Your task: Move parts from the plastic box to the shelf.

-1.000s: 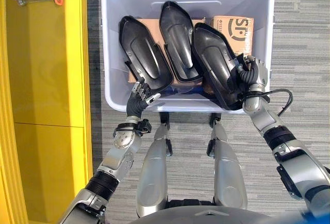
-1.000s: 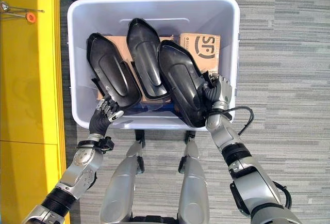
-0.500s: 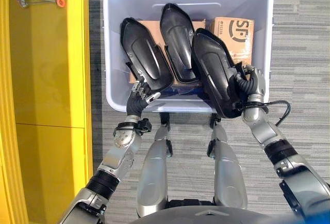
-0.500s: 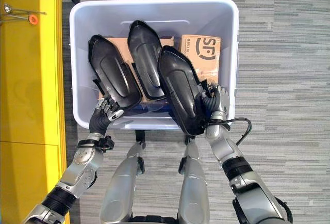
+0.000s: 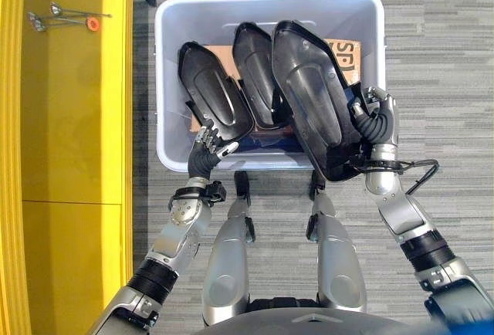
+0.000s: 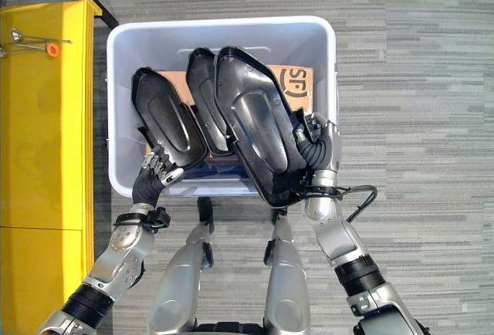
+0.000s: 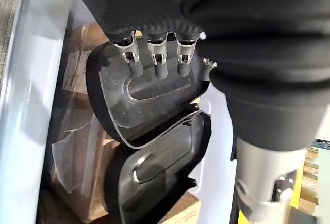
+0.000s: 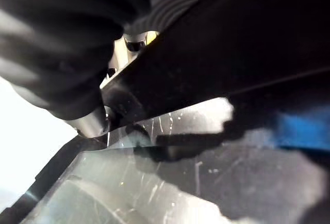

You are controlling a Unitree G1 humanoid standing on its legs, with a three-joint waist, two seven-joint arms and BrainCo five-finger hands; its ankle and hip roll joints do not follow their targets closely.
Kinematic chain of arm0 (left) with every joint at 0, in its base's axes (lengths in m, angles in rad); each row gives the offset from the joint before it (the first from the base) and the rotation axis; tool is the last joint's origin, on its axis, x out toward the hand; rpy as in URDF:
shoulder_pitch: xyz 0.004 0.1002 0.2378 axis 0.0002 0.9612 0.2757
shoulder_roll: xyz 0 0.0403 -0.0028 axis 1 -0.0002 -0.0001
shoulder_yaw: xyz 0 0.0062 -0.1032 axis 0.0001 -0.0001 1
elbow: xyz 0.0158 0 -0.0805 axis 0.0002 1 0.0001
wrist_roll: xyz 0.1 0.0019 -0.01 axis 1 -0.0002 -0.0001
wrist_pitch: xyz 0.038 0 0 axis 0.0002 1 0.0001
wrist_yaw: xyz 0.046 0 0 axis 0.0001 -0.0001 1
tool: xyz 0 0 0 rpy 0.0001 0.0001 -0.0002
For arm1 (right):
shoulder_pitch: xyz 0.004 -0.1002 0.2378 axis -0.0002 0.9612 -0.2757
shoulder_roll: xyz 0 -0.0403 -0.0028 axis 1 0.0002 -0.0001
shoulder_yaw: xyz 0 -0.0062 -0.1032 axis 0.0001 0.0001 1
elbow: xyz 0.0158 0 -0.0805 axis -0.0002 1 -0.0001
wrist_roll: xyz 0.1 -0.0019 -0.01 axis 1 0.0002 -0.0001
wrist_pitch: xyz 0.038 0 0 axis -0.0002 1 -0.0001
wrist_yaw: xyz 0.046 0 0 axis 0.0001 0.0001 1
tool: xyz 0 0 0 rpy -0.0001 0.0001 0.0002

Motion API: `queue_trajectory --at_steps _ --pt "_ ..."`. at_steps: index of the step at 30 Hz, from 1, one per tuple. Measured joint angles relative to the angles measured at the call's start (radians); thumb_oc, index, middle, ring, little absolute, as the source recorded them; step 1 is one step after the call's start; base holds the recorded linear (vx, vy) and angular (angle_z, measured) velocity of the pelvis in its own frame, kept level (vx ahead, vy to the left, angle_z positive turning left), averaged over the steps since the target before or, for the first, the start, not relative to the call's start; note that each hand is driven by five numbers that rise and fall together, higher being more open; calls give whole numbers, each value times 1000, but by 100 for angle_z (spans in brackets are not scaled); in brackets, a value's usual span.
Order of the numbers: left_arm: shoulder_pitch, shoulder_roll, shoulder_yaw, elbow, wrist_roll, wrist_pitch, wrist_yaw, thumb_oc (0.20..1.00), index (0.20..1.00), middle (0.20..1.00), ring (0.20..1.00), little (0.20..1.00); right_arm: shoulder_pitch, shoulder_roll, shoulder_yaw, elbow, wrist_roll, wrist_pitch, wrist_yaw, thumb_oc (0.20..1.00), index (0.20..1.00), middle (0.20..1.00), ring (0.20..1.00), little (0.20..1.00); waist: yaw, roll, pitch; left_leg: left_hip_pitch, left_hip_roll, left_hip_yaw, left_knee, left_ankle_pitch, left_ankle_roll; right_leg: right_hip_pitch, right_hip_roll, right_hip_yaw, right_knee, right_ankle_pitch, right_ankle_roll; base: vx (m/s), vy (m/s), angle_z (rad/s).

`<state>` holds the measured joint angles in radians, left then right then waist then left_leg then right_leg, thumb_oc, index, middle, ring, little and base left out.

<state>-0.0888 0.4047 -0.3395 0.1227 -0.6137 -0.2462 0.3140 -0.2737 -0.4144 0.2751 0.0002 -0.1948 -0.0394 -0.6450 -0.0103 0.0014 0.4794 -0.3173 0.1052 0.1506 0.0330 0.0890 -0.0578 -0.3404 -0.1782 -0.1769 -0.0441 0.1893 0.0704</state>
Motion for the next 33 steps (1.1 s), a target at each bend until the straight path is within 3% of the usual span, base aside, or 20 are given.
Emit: queue_trajectory --at_steps 6,17,23,28,31,32,33 --pt "56 2 42 -27 1 10 -3 1000 1000 1000 1000 1000 46 2 -20 -25 80 -34 33 200 200 200 200 200 -1 -9 -11 87 0 5 -28 -1 -1 72 1 1 -3 -10 3 63 5 -2" --pt "201 -2 138 -43 8 67 -50 1000 1000 1000 1000 1000 260 2 -88 -62 245 -48 211 200 200 200 200 200 -10 -19 -168 235 -1 16 -93 -4 -4 198 4 -2 -26 -37 15 48 -30 -1" --pt "301 -67 187 -47 17 97 -90 1000 1000 1000 1000 1000 325 8 -104 -63 314 -48 300 200 200 200 200 200 -16 -1 -254 336 13 11 -112 -19 -9 291 19 -5 -23 -70 18 20 -115 1" --pt "387 -97 208 -43 16 113 -99 1000 1000 1000 1000 1000 349 4 -104 -65 338 -49 335 200 200 200 200 200 8 22 -297 350 42 -10 -115 -23 -15 315 44 -26 0 -93 5 -51 -152 11" --pt "397 -169 259 -33 14 113 -103 1000 1000 1000 1000 1000 313 -8 -66 -64 378 -47 338 200 200 200 200 200 27 29 -299 332 68 -52 -82 -25 -21 315 65 -58 30 -119 -16 -166 -181 29" --pt "405 -171 259 -16 13 112 -107 1000 1000 1000 1000 1000 288 -9 -51 -64 379 -48 349 200 200 200 200 200 59 39 -296 318 78 -64 -81 -11 -20 316 80 -72 40 -122 -21 -182 -134 35" --pt "402 -172 259 -11 7 113 -110 1000 1000 1000 1000 1000 272 -13 -46 -64 380 -48 349 200 200 200 200 200 62 43 -297 300 88 -82 -71 -16 -27 305 88 -82 56 -129 -25 -188 -101 61"
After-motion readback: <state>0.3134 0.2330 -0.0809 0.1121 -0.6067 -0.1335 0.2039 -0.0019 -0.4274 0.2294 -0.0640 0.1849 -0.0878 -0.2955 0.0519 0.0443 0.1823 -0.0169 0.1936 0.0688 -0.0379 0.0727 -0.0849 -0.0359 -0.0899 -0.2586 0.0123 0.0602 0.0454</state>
